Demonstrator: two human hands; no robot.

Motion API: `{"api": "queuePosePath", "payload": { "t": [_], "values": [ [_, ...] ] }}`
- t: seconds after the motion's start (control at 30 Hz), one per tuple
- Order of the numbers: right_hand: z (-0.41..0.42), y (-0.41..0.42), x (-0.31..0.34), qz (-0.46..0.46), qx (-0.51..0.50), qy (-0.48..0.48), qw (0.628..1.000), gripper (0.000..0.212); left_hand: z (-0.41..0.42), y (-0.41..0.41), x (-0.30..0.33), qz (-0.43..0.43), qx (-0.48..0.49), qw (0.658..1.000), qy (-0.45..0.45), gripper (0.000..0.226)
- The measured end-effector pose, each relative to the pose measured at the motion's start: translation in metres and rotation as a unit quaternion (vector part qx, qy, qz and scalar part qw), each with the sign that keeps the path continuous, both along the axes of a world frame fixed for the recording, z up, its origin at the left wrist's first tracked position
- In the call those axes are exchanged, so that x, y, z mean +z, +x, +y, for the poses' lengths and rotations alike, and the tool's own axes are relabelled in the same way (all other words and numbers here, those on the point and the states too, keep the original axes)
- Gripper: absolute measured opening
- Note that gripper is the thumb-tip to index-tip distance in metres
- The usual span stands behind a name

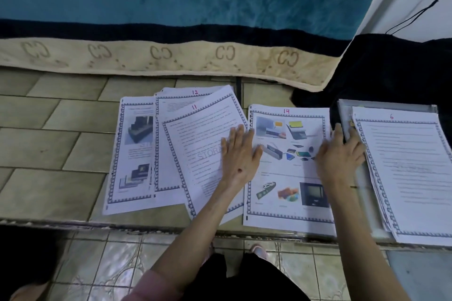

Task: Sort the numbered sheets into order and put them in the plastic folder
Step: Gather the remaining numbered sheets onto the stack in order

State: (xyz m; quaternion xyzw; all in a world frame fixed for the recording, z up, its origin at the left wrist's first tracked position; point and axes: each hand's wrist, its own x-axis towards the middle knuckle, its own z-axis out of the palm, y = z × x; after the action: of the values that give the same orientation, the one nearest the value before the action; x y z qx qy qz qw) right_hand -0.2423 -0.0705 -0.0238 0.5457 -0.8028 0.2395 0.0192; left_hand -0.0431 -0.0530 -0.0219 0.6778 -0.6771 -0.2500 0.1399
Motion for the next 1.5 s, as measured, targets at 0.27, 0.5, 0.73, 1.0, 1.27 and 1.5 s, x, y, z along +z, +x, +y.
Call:
{"api": "queuePosePath", "payload": {
  "t": [0.27,0.5,0.73,1.0,1.27,1.5],
  "values": [
    [-0.003,0.113,0.016,-0.052,0.395,-0.029,0.917,0.041,0.006,0.090,0.022,0.176,0.323,0.929,-0.044,0.048],
    [0.018,0.172,-0.022,-0.028,0.476,0.091,0.874,0.044,0.002,0.128,0.028,0.259,0.415,0.872,-0.022,0.061],
    [-0.004,0.157,0.007,-0.301,0.363,0.065,0.880,0.032,-0.007,0.151,0.038,0.187,0.394,0.899,-0.047,0.027],
    [-0.026,0.143,0.015,-0.537,0.241,0.164,0.791,0.063,-0.012,0.195,0.051,0.318,0.383,0.861,-0.102,0.018],
    [-0.028,0.134,0.021,-0.665,0.145,0.092,0.727,0.024,-0.019,0.207,0.055,0.409,0.393,0.824,-0.015,0.019],
    [-0.032,0.107,0.010,-0.784,0.069,0.146,0.599,0.029,-0.014,0.188,0.039,0.191,0.391,0.900,0.012,0.044]
  ]
}}
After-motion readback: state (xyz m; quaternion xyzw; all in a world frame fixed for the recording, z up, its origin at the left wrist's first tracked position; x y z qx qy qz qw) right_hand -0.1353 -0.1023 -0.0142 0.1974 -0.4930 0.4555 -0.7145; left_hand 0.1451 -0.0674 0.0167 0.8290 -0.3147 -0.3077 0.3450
